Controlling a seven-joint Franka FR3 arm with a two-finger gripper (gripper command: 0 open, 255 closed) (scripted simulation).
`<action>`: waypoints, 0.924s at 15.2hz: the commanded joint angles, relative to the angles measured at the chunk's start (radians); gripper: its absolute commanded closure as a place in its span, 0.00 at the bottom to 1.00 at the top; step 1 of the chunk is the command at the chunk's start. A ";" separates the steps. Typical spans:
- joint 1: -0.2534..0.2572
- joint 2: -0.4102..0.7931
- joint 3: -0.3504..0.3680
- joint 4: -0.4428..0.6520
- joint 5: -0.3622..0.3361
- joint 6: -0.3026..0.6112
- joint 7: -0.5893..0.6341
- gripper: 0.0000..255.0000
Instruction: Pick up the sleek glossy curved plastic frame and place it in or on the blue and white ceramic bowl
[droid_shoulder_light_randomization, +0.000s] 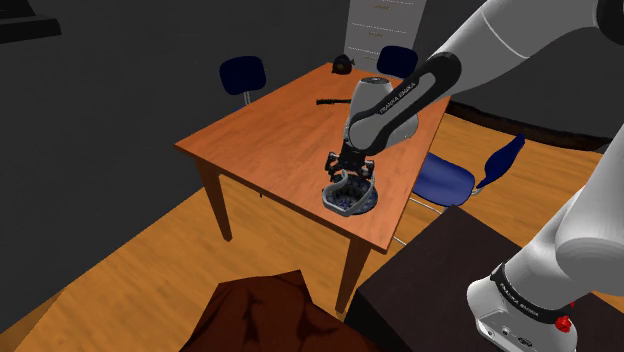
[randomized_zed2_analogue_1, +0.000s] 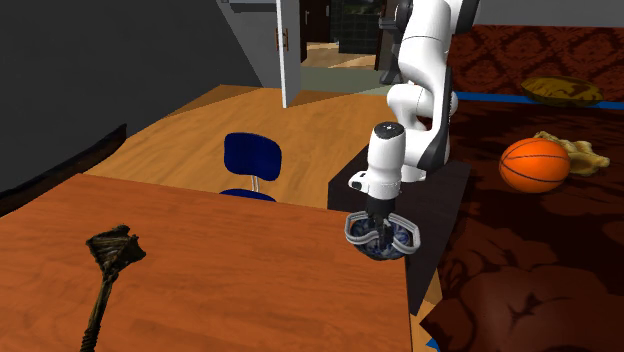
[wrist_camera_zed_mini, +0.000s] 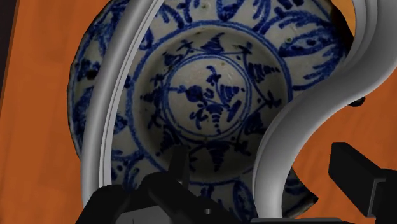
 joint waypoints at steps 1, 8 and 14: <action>0.000 0.000 0.000 0.000 0.000 0.000 0.000 0.00; -0.005 -0.119 -0.004 0.005 -0.007 -0.124 0.005 0.00; -0.005 -0.119 -0.004 0.005 -0.006 -0.124 0.004 0.00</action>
